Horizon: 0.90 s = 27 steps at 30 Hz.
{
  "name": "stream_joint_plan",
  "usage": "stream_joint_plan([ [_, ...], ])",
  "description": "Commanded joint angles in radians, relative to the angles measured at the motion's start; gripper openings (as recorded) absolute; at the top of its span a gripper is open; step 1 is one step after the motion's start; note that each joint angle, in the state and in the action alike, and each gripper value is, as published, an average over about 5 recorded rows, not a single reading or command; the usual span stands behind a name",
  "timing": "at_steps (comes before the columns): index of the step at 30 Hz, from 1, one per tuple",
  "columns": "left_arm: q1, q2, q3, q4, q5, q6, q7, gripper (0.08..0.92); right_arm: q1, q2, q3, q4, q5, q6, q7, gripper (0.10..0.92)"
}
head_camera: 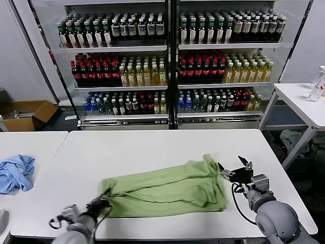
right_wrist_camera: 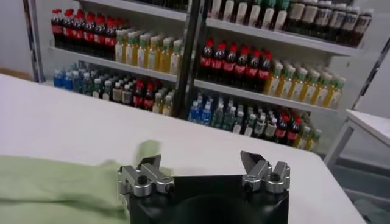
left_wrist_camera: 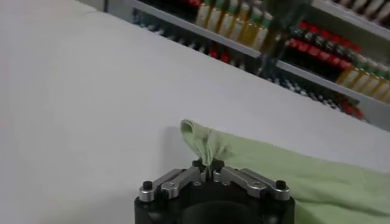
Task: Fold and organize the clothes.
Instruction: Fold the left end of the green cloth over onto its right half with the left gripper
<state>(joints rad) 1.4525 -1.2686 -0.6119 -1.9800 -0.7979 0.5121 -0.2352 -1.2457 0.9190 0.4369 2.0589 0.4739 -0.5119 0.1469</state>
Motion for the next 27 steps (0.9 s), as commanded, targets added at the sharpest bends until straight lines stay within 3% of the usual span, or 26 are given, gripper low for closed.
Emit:
stream_joint_plan([
  [1,-0.010,0.258,-0.444,0.025,-0.393,0.025,0.001,0.109,0.020,0.002,0.004,0.009,0.009,0.008,-0.001,0.823],
  [3,-0.004,0.274,-0.491,-0.005,-0.474,0.032,-0.016,0.109,0.018,-0.004,0.004,0.016,0.006,0.014,-0.001,0.823],
  [6,0.013,0.239,-0.501,-0.130,-0.616,0.030,-0.049,0.109,0.014,-0.008,0.010,0.025,0.005,0.017,-0.002,0.823],
  [10,0.016,0.125,-0.387,-0.304,-0.729,0.008,-0.074,0.109,0.004,-0.009,0.026,0.031,0.006,0.019,-0.003,0.823],
  [14,-0.022,-0.020,-0.178,-0.386,-0.699,-0.008,-0.082,0.109,-0.008,-0.010,0.041,0.033,0.005,0.022,-0.005,0.823],
  [21,-0.104,-0.193,0.178,-0.284,-0.509,-0.031,-0.084,0.109,-0.009,-0.018,0.047,0.031,0.003,0.029,-0.009,0.823],
  [27,-0.201,-0.255,0.306,-0.120,-0.370,-0.034,-0.072,0.109,-0.011,-0.009,0.064,0.025,-0.007,0.035,-0.018,0.823],
])
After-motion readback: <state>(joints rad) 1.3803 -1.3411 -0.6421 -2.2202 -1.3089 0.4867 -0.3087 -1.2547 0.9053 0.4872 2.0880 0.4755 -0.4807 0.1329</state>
